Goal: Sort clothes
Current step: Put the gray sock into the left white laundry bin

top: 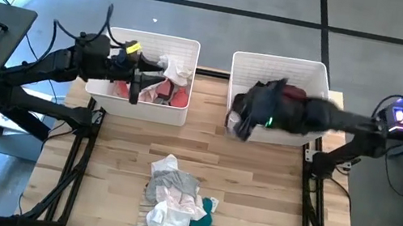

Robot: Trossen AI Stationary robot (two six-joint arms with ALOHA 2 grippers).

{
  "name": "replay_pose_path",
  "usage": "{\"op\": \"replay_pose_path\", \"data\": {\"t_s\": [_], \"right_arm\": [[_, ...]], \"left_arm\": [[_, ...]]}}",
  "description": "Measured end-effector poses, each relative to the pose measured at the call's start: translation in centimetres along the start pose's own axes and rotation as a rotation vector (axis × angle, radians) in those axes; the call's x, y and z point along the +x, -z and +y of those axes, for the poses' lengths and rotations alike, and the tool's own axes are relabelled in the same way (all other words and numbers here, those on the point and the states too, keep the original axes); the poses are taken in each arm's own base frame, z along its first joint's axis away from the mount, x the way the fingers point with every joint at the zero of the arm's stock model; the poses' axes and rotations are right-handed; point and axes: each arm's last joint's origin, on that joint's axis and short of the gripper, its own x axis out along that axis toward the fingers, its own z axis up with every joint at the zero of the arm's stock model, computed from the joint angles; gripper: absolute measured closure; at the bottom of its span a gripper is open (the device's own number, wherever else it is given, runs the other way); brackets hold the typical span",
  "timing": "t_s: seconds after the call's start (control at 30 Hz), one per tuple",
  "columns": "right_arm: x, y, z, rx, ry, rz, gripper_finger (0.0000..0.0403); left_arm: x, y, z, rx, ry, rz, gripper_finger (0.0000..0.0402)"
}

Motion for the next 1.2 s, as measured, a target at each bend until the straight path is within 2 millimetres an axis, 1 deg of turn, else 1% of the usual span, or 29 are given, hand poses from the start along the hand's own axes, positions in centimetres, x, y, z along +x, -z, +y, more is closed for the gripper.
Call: {"op": "replay_pose_path", "data": {"t_s": [0.07, 0.13, 0.23, 0.33, 0.43, 0.5, 0.6, 0.8, 0.87, 0.97, 1.07, 1.13, 1.2], "right_arm": [[0.2, 1.1, 2.2, -0.026, -0.057, -0.013, 0.0265], [0.5, 2.4, 4.0, -0.015, -0.093, -0.008, 0.0265], [0.5, 5.1, 5.8, 0.020, -0.084, 0.018, 0.0265], [-0.2, 8.0, 6.9, 0.116, -0.094, -0.016, 0.0265], [-1.2, 10.4, 7.8, 0.234, -0.177, -0.087, 0.0265], [-1.7, 11.9, 8.3, 0.279, -0.242, -0.112, 0.0265], [-1.9, 13.4, 8.8, 0.312, -0.319, -0.112, 0.0265], [-1.8, 14.9, 9.9, 0.274, -0.503, 0.046, 0.0265], [-1.5, 15.2, 9.9, 0.252, -0.522, 0.077, 0.0265], [-1.1, 15.0, 9.7, 0.212, -0.503, 0.062, 0.0265], [-0.8, 14.5, 9.5, 0.258, -0.506, 0.053, 0.0265], [-0.6, 14.0, 9.5, 0.295, -0.524, 0.040, 0.0265], [-0.7, 13.4, 9.7, 0.279, -0.551, -0.023, 0.0265]], "left_arm": [[0.2, -0.5, -0.2, 0.027, 0.015, -0.053, 0.0256], [0.6, -0.9, -0.4, 0.048, 0.024, -0.089, 0.0256], [1.5, -1.2, -0.7, 0.080, 0.043, -0.122, 0.0256], [2.4, -1.2, -1.2, 0.113, 0.092, -0.135, 0.0256], [3.1, -1.2, -2.5, 0.233, 0.139, -0.151, 0.0256], [3.4, -1.2, -3.5, 0.293, 0.173, -0.166, 0.0256], [3.8, -1.2, -4.8, 0.323, 0.212, -0.190, 0.0256], [5.5, -0.1, -7.3, 0.331, 0.269, -0.136, 0.0256], [6.0, 0.3, -8.1, 0.322, 0.265, -0.113, 0.0256], [6.7, 1.1, -9.1, 0.297, 0.249, -0.062, 0.0256], [7.4, 1.5, -9.8, 0.229, 0.254, -0.042, 0.0256], [7.8, 1.3, -10.2, 0.146, 0.264, -0.067, 0.0256], [8.2, 0.8, -10.5, 0.059, 0.272, -0.127, 0.0256]]}}
